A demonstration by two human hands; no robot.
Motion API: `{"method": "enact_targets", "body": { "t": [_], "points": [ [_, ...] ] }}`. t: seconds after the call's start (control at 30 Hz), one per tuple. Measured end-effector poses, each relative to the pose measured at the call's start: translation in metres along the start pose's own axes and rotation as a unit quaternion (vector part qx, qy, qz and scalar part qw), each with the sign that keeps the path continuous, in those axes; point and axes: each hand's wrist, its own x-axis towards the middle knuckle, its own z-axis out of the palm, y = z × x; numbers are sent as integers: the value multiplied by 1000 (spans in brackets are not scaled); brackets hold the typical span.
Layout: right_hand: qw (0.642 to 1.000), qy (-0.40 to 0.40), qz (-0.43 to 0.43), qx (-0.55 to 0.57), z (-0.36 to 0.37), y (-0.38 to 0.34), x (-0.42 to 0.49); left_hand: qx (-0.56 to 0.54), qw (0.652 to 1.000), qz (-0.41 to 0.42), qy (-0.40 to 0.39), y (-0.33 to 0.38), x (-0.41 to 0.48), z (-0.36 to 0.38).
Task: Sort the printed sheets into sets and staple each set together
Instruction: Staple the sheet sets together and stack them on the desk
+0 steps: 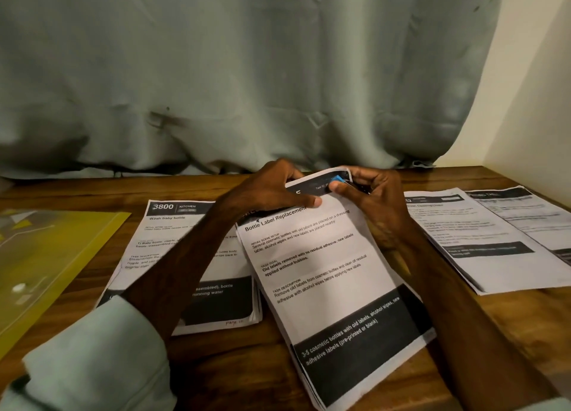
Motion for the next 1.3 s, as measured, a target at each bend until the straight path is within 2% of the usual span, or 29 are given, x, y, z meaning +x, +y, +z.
{"method": "enact_targets", "body": {
  "t": [0.27,0.53,0.63,0.7,0.8,1.0,1.07,1.13,1.3],
  "points": [
    [1000,-2,9,-29,0,1,0,17,999,24,14,0,5,2],
    [998,35,19,-41,2,4,-1,32,999,32,27,0,9,7],
    [999,15,22,-25,4,4,-2,45,998,30,43,-3,8,8],
    [997,-5,64,33,4,6,-2,40,998,21,39,-6,8,7],
    [987,5,119,109,3,9,1,28,999,12,29,-9,7,3],
    [956,63,247,143,-13,10,13,2,1000,-6,6,-8,3,-2],
    [965,70,235,97,-14,16,11,5,1000,-8,3,-7,3,-1],
    [980,69,184,42,-14,16,7,11,1000,-6,5,-6,3,1],
    [993,55,103,-6,-7,5,5,37,999,6,8,0,5,4]
  ]
}}
